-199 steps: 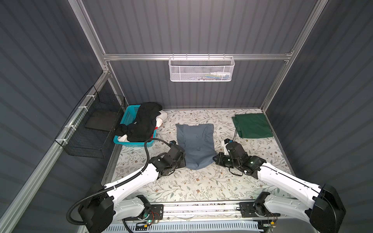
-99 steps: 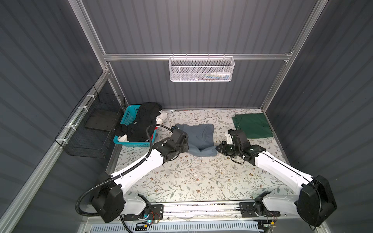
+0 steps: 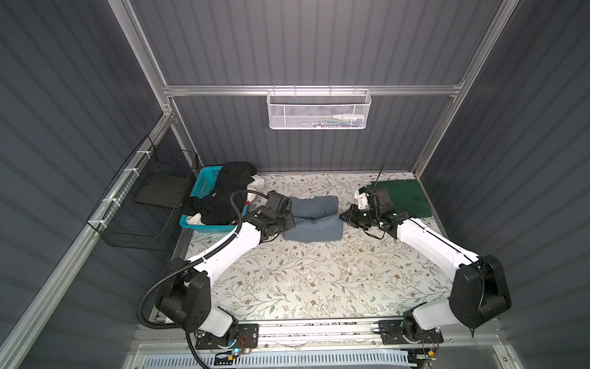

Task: Fold and stack the t-shirts
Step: 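Lift the near edge and fold it over toward the far edge with both grippers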

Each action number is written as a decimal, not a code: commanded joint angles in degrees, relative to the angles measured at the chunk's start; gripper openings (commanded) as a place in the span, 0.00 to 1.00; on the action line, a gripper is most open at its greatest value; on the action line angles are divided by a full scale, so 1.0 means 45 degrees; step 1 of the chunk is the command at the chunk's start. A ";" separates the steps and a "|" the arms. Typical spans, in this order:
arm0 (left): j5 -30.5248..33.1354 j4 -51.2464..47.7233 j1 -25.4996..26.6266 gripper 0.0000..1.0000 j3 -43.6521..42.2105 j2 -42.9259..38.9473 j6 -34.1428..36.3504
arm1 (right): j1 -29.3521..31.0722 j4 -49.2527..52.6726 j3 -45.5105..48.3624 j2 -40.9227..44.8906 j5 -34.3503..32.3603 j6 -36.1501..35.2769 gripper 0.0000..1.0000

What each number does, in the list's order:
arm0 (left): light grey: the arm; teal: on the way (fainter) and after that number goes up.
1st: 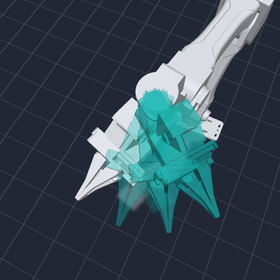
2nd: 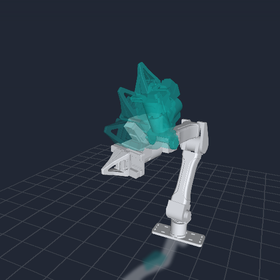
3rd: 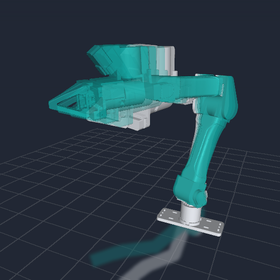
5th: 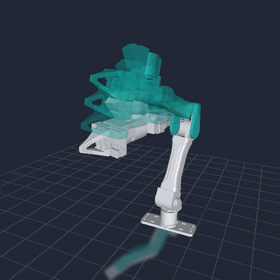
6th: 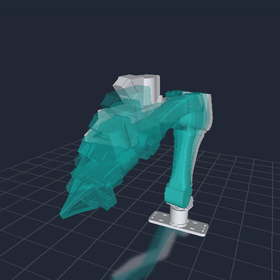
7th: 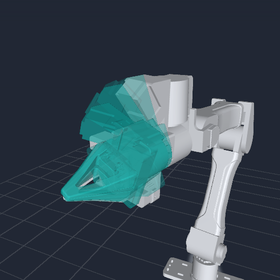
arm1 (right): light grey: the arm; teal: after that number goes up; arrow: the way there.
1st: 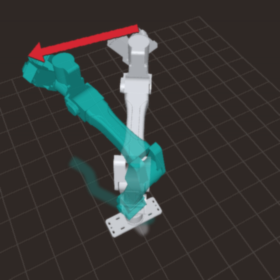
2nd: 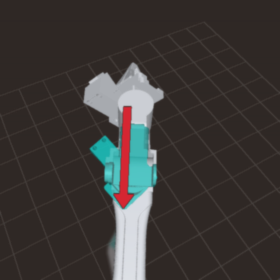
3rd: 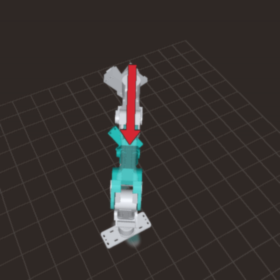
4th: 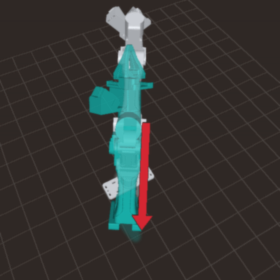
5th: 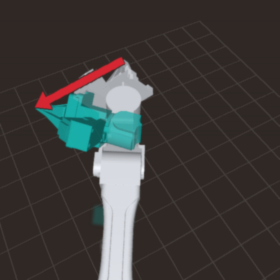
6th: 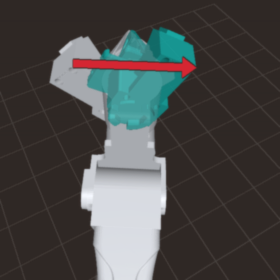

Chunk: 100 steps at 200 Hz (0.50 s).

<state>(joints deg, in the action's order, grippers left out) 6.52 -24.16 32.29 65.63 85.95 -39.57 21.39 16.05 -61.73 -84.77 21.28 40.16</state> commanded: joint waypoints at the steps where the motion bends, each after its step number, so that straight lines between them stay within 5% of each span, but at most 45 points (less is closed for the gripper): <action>1: -0.0285 0.0200 -0.0319 0.00 0.0455 0.0249 0.0356 | -0.0231 0.0228 -0.0474 -0.0402 0.0524 -0.0315 0.00; 100: -0.1090 0.0978 -0.1370 0.00 0.1058 0.1524 0.0594 | -0.0592 0.0318 -0.2088 -0.1853 0.0647 -0.0282 0.00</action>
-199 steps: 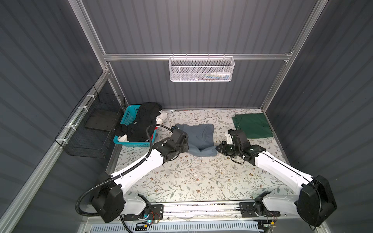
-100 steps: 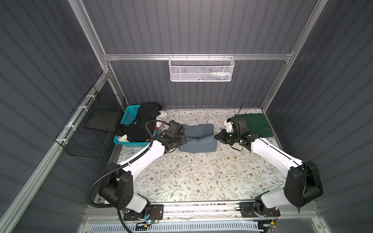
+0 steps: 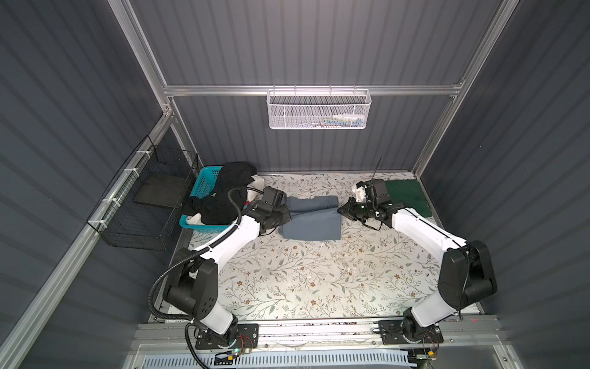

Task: Fold and stack the t-shirts
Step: 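Lift the near edge and fold it over toward the far edge with both grippers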

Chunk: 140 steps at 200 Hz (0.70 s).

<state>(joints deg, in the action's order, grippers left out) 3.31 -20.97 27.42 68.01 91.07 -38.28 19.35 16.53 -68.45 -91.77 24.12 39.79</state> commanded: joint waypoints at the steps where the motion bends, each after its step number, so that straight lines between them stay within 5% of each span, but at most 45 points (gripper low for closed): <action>1: -0.0380 0.0277 -0.0290 0.00 0.0550 0.0407 0.0306 | -0.0160 0.0222 -0.0623 -0.0305 0.0023 -0.0195 0.00; 140: -0.0189 0.0733 -0.0737 0.00 0.1842 0.2087 0.0726 | -0.0583 -0.0199 -0.1603 -0.1980 0.0596 0.0270 0.00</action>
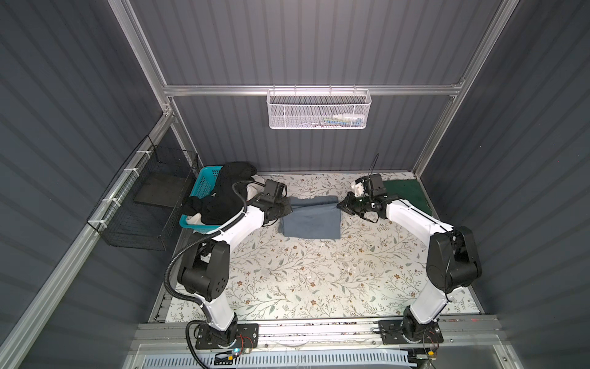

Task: Fold and stack the t-shirts
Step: 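Lift the near edge and fold it over toward the far edge with both grippers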

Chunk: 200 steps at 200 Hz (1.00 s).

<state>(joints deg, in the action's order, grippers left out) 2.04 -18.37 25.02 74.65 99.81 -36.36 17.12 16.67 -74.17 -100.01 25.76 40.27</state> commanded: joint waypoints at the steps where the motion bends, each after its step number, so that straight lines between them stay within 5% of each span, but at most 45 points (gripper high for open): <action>1: 0.0083 0.0165 -0.0205 0.00 0.0375 0.0144 0.0302 | -0.0091 -0.0237 -0.0332 -0.0154 0.0232 0.0158 0.00; 200: -0.0532 0.0491 -0.0453 0.00 0.2251 0.0955 0.0204 | -0.0410 -0.0050 -0.1310 -0.0671 0.0448 0.0366 0.00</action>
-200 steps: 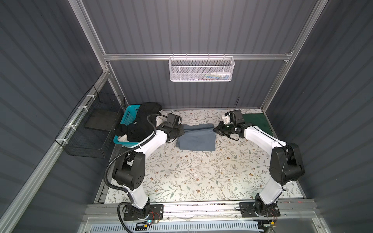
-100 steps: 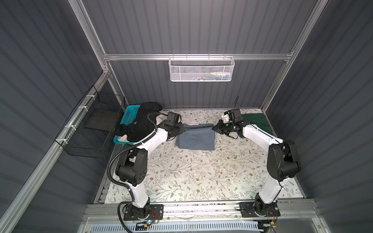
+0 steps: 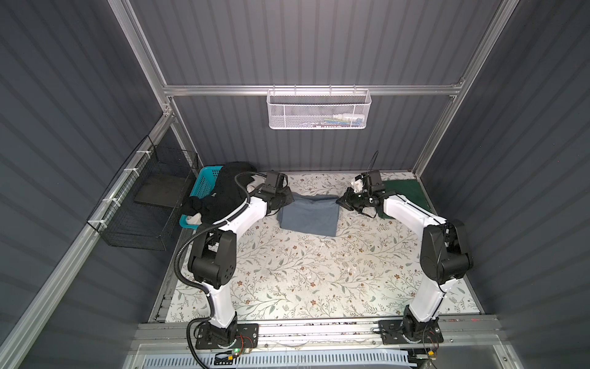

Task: Fold and stack the t-shirts

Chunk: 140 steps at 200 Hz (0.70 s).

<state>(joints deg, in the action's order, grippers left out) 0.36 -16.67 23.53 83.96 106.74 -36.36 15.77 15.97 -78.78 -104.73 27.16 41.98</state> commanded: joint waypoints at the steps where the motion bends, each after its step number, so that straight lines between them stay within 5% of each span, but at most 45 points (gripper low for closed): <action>1: -0.0158 0.0111 -0.0117 0.00 0.0176 -0.0590 0.0206 | -0.0107 0.0125 -0.0286 0.0390 0.0127 -0.0012 0.00; 140: -0.0550 0.0008 -0.0277 0.00 0.1818 0.0841 0.0385 | -0.0320 0.0395 -0.1548 -0.0808 0.0662 0.0145 0.00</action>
<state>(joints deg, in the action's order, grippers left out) -1.21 -16.64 22.90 89.43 108.51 -36.10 14.87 17.63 -83.50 -105.82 28.53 42.15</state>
